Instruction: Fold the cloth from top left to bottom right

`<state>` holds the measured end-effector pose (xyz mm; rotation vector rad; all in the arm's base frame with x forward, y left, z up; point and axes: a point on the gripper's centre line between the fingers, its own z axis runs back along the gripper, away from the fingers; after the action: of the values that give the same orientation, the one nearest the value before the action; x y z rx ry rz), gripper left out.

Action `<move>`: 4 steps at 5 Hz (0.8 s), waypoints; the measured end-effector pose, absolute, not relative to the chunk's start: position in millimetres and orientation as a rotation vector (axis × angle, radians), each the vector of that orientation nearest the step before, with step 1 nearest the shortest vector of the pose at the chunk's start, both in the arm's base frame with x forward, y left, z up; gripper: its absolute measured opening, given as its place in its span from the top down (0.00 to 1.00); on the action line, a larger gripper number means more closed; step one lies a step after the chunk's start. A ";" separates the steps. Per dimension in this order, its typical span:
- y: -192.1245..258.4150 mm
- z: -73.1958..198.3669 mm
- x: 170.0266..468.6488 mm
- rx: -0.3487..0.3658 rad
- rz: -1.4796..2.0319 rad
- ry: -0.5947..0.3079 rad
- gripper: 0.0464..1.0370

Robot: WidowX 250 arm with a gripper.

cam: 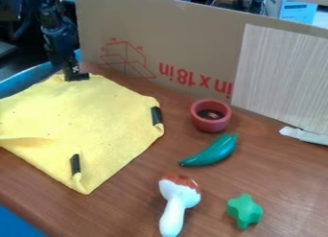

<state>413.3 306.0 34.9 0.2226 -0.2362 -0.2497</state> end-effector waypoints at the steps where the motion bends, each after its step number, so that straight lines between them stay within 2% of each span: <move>1: 306.2 43.3 418.3 0.225 -0.237 -0.255 0.37; 2: 305.4 30.3 417.9 0.212 -0.229 -0.233 0.68; 3: 307.9 35.4 419.5 0.225 -0.224 -0.238 0.80; 4: 305.4 34.4 419.6 0.198 -0.230 -0.221 0.54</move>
<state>419.6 305.4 34.4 0.1984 -0.2207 -0.2300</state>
